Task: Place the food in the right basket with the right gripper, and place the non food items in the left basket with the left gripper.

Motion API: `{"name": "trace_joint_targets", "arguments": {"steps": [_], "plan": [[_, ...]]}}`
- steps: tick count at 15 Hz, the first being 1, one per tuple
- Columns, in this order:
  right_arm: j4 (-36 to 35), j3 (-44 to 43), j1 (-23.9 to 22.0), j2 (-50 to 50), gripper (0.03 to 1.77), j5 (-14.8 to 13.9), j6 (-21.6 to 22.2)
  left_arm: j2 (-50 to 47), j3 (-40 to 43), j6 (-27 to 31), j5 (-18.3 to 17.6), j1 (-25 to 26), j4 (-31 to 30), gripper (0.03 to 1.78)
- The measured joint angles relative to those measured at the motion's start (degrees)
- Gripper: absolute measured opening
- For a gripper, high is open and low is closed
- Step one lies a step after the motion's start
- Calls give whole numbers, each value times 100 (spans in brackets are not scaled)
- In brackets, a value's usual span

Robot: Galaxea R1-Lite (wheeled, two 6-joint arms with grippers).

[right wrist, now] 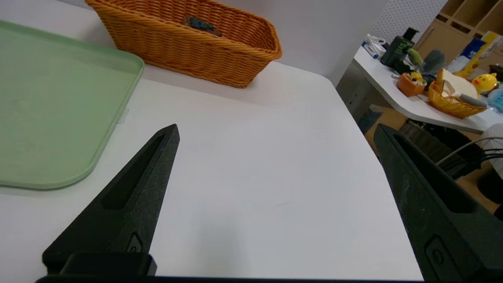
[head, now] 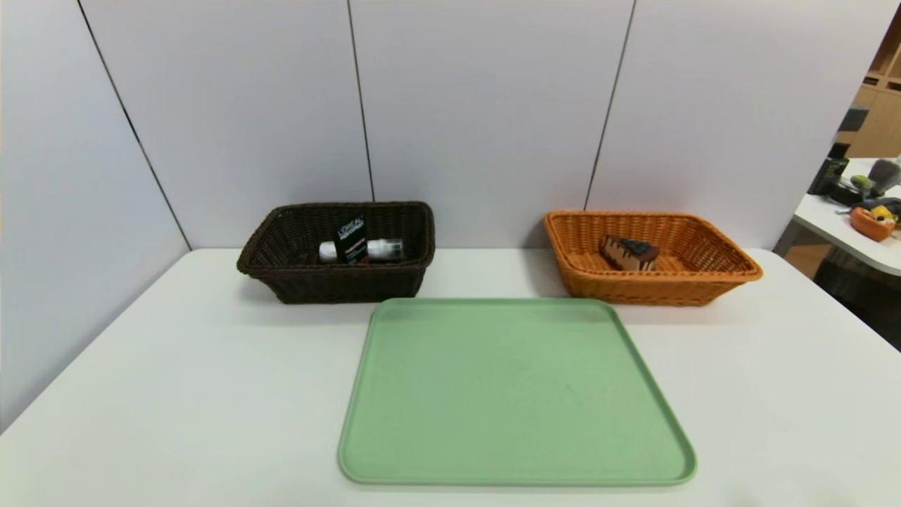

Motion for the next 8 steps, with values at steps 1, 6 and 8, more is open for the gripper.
{"name": "trace_joint_targets", "arguments": {"steps": [1,6,8], "plan": [[55,39,-28,-91,170,-2,85,-60,5,2,0,-6,0,169],[286,83,-102,-500,170,-2,297,-338,13,9,-13,-48,2,169],[419,85,-105,-656,170,0,450,-466,13,6,-5,-48,10,169]]}}
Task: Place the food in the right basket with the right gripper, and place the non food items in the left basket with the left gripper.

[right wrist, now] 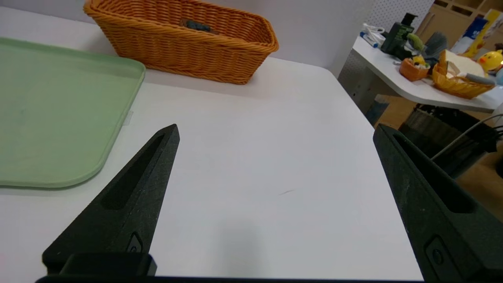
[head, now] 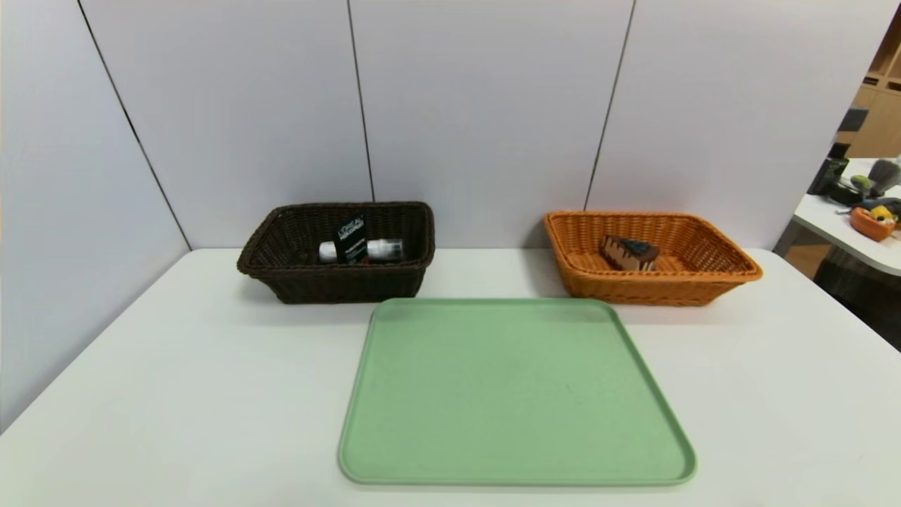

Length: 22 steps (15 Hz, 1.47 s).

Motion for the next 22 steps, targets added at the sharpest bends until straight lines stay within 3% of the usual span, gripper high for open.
{"name": "trace_joint_targets", "arguments": {"steps": [6,12,17,22], "plan": [[319,2,5,-478,170,66,118,-339,5,-22,129,-9,-2,169],[1111,-49,5,-1128,170,1030,154,-416,80,-83,502,-11,-27,169],[1370,-2,5,-1280,170,1087,230,-421,494,-113,833,-11,-718,169],[1580,0,5,-1295,170,1120,463,-422,551,-295,840,-11,-716,169]]}}
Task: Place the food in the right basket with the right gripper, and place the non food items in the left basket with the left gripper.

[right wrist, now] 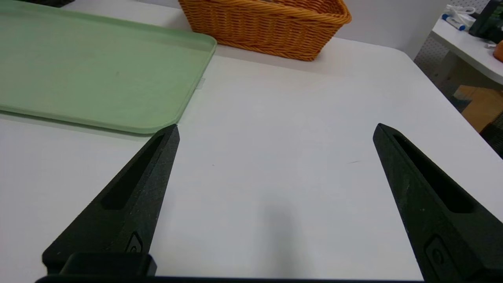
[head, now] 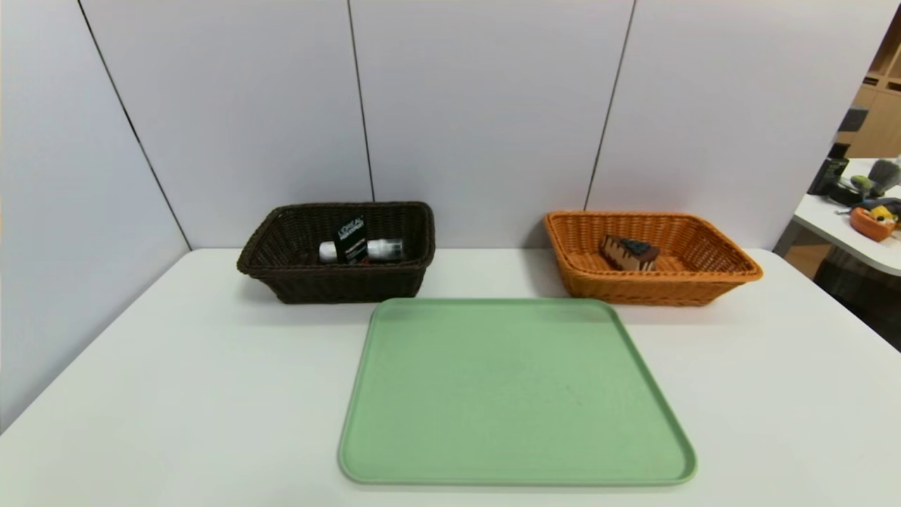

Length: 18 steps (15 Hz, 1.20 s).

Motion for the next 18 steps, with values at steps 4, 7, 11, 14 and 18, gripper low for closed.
{"name": "trace_joint_targets", "arguments": {"steps": [4,7,11,14,18], "plan": [[37,-2,6,0,170,-24,222,0,2,-146,41,0,-7,169],[9,-5,9,0,170,-99,496,0,2,-434,148,0,-16,169],[-6,0,9,0,170,-182,752,0,2,-591,173,0,-41,169],[-4,2,9,0,170,-291,881,0,2,-711,176,0,-41,169],[-6,2,9,0,170,-293,886,0,2,-716,178,-2,-27,169]]}}
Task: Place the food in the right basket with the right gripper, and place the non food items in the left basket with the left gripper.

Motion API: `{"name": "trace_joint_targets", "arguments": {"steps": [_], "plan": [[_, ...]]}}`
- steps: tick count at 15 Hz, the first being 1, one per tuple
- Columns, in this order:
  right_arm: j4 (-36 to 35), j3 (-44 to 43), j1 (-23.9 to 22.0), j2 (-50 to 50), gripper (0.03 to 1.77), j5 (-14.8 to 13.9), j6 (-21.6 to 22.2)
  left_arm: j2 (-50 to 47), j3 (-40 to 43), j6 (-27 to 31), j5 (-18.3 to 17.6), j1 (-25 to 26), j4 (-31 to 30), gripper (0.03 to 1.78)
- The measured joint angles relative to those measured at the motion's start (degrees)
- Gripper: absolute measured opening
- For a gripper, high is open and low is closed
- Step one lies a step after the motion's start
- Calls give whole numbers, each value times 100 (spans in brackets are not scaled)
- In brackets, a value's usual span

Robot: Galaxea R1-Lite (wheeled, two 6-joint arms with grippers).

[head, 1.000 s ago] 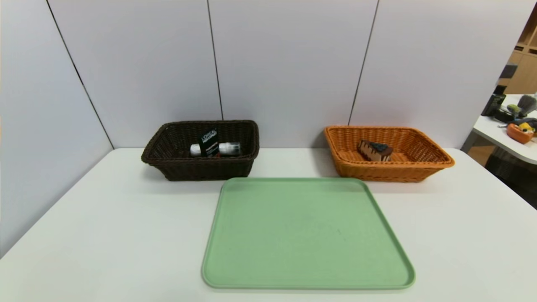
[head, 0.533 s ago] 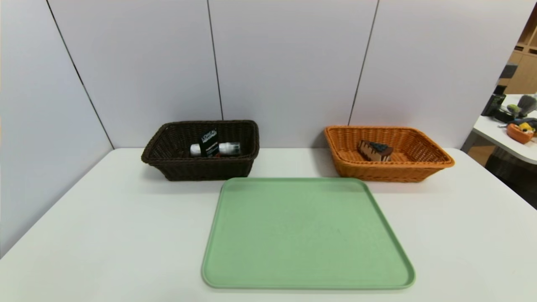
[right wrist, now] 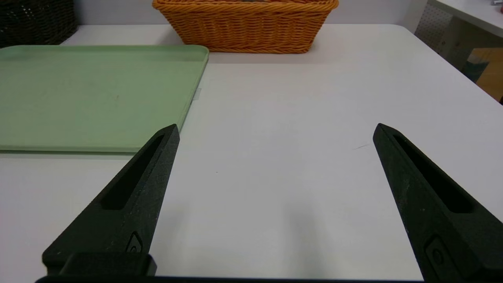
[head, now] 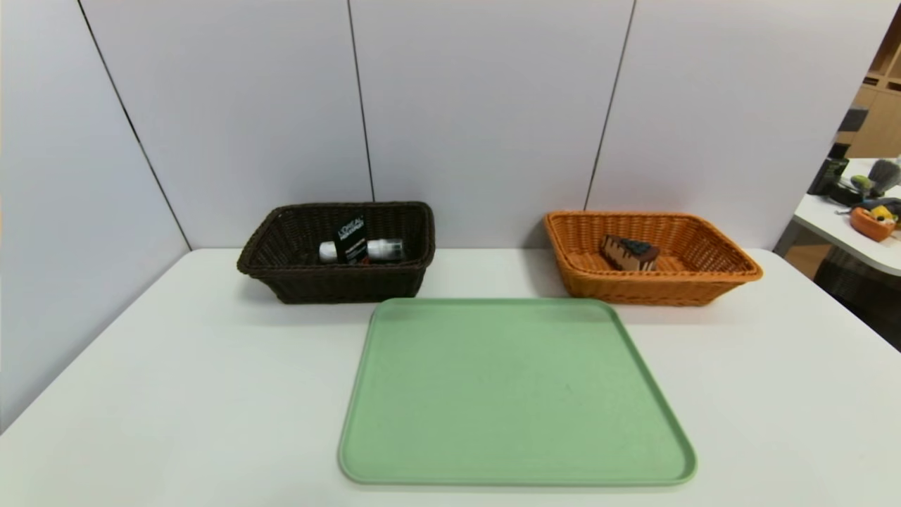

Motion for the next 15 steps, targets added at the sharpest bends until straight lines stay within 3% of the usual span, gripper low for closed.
{"name": "trace_joint_targets", "arguments": {"steps": [15], "plan": [[-9,0,0,0,170,-10,24,0,0,9,4,2,11,169]]}}
